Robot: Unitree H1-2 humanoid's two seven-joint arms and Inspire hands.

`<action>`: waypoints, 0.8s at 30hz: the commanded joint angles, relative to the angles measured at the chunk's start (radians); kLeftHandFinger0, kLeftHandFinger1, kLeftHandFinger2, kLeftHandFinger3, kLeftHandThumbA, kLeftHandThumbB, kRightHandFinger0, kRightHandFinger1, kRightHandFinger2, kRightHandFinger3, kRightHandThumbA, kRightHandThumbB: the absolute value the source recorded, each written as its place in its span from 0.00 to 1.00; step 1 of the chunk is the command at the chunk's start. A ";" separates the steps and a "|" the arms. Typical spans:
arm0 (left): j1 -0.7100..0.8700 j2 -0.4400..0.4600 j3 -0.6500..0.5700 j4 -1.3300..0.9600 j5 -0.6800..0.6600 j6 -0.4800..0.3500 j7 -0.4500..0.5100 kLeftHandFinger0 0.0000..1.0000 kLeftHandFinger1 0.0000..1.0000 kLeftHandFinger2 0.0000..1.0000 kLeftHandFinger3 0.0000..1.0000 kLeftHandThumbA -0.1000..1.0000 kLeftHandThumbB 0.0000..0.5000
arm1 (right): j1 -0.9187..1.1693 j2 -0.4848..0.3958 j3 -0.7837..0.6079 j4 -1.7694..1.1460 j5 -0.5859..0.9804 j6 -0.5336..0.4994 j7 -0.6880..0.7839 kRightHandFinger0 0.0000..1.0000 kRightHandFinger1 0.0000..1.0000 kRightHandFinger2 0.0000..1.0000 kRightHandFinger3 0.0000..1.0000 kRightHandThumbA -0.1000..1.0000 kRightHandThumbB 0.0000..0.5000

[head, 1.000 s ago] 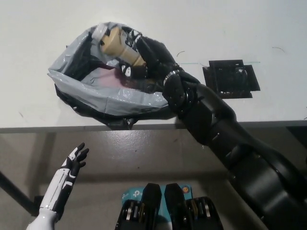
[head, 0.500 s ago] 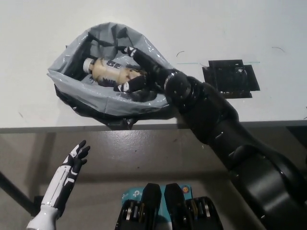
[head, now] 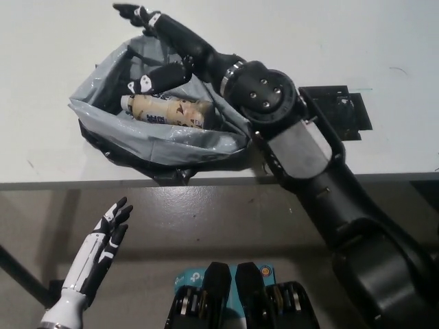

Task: Use the right hand to pick up a bottle of protein shake and place it into a plastic bag on the left side

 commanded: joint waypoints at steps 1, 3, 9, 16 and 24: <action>-0.021 0.006 0.004 -0.036 -0.006 -0.001 -0.001 1.00 1.00 1.00 1.00 0.97 0.25 | 0.021 -0.148 -0.188 -0.966 0.283 0.217 0.047 1.00 1.00 1.00 1.00 0.94 0.90; -0.021 0.010 0.014 -0.039 -0.006 -0.012 0.006 1.00 1.00 1.00 1.00 0.97 0.23 | 0.065 -0.182 -0.215 -1.090 0.279 0.233 0.027 1.00 1.00 1.00 1.00 0.95 0.88; -0.074 -0.001 0.044 -0.018 -0.013 0.000 0.039 1.00 1.00 1.00 1.00 1.00 0.20 | 0.343 -0.207 -0.307 -1.539 0.273 0.198 -0.123 1.00 1.00 1.00 1.00 0.92 0.91; -0.072 -0.001 0.049 0.015 0.043 -0.027 0.079 1.00 1.00 1.00 1.00 1.00 0.35 | 0.784 -0.183 -0.289 -1.607 0.212 -0.153 -0.177 1.00 1.00 1.00 1.00 0.97 0.82; -0.024 -0.009 0.046 0.011 0.023 -0.014 0.062 1.00 1.00 1.00 1.00 1.00 0.35 | 1.024 -0.100 -0.228 -1.350 0.113 -0.321 -0.180 1.00 1.00 1.00 1.00 1.00 0.66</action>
